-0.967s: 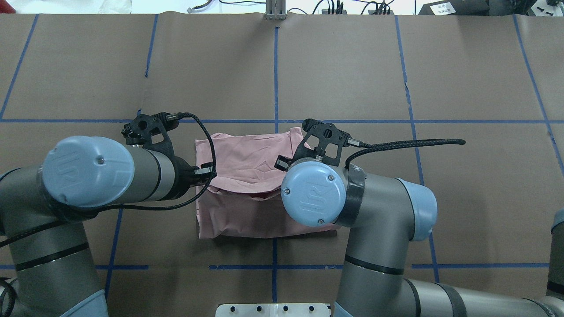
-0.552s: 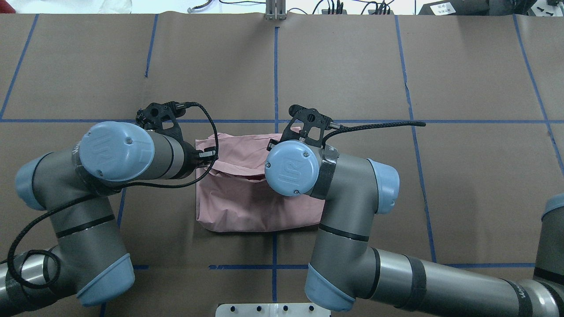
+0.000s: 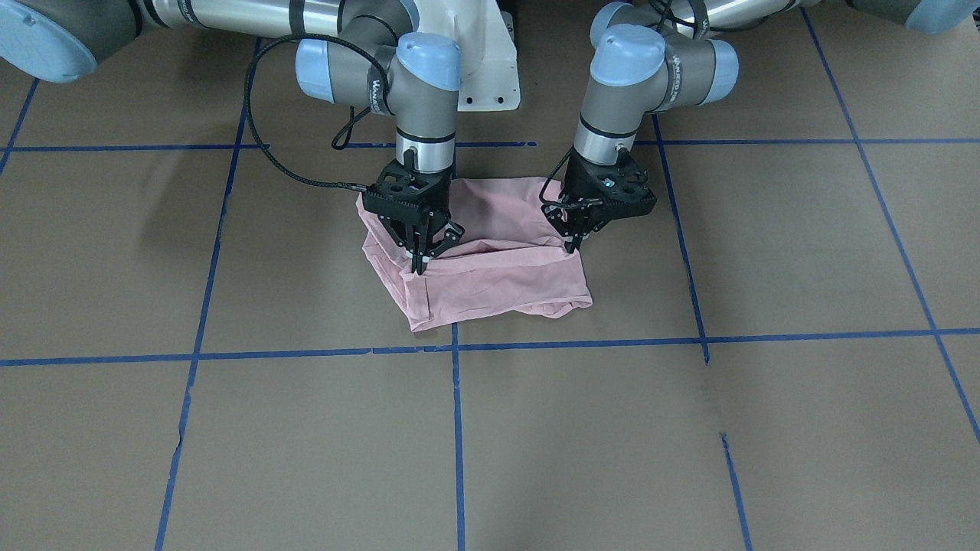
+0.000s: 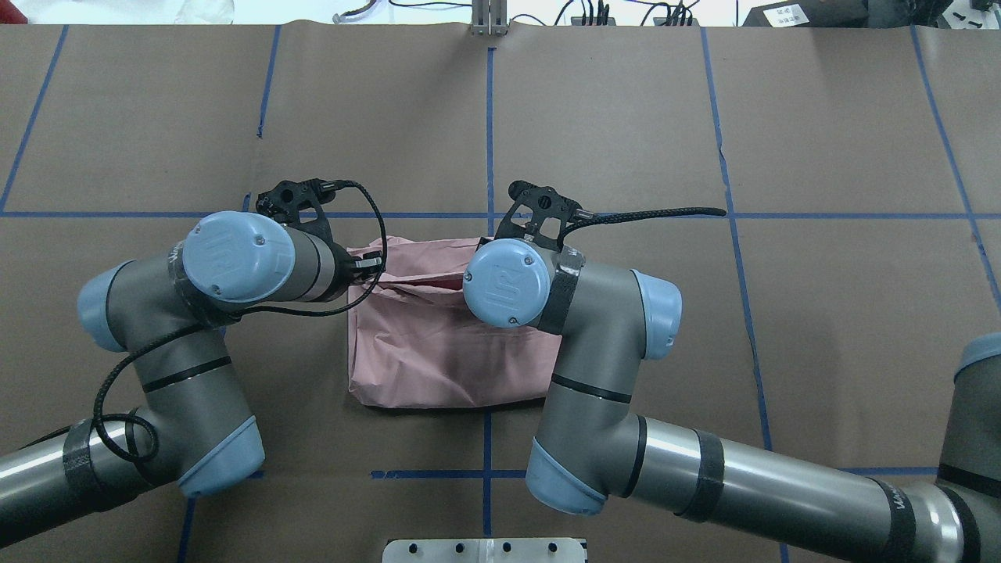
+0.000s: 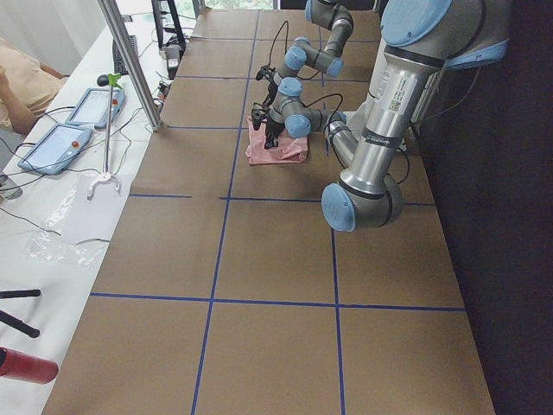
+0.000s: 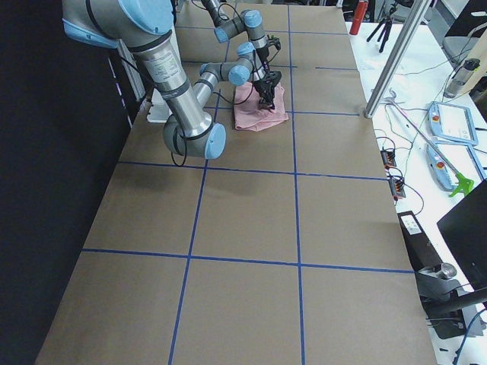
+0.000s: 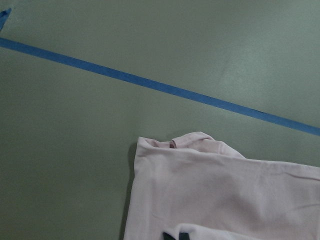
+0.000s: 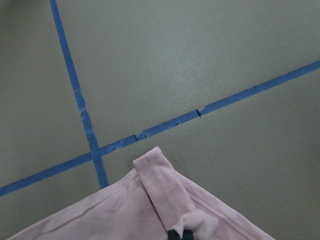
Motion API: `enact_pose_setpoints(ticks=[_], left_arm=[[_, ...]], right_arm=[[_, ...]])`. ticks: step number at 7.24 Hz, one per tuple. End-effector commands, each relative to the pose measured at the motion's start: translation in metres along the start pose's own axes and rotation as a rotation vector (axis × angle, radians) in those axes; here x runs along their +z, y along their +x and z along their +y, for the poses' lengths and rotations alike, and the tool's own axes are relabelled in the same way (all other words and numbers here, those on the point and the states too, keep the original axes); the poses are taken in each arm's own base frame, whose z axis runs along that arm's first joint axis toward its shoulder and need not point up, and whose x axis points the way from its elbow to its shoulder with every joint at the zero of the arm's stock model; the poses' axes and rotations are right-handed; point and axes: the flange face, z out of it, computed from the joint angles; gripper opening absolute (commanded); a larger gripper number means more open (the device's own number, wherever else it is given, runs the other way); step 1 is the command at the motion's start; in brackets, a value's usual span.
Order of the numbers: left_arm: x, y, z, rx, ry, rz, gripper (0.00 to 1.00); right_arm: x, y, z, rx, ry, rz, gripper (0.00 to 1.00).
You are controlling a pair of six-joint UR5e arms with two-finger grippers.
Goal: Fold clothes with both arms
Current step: 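Lay the lifted edge onto the far half and open both grippers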
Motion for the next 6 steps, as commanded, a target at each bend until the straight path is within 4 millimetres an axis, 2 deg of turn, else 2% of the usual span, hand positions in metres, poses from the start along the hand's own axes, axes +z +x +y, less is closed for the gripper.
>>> enact_pose_setpoints(ticks=[1,3,5,6], left_arm=[[0.017,-0.002,-0.018,-0.005,0.02,-0.001,0.0],[0.029,-0.003,-0.027,0.024,0.027,-0.012,0.0],[0.03,-0.004,-0.028,0.025,0.027,-0.009,0.0],[0.029,-0.003,-0.027,0.038,0.027,0.0,0.15]], right_arm=[[0.016,-0.012,-0.01,0.0,0.013,0.0,0.0],[0.019,-0.012,-0.012,-0.002,0.016,0.005,0.0],[0.023,-0.01,-0.011,-0.013,0.014,0.014,0.0],[0.026,-0.01,-0.01,-0.045,0.014,0.014,0.28]])
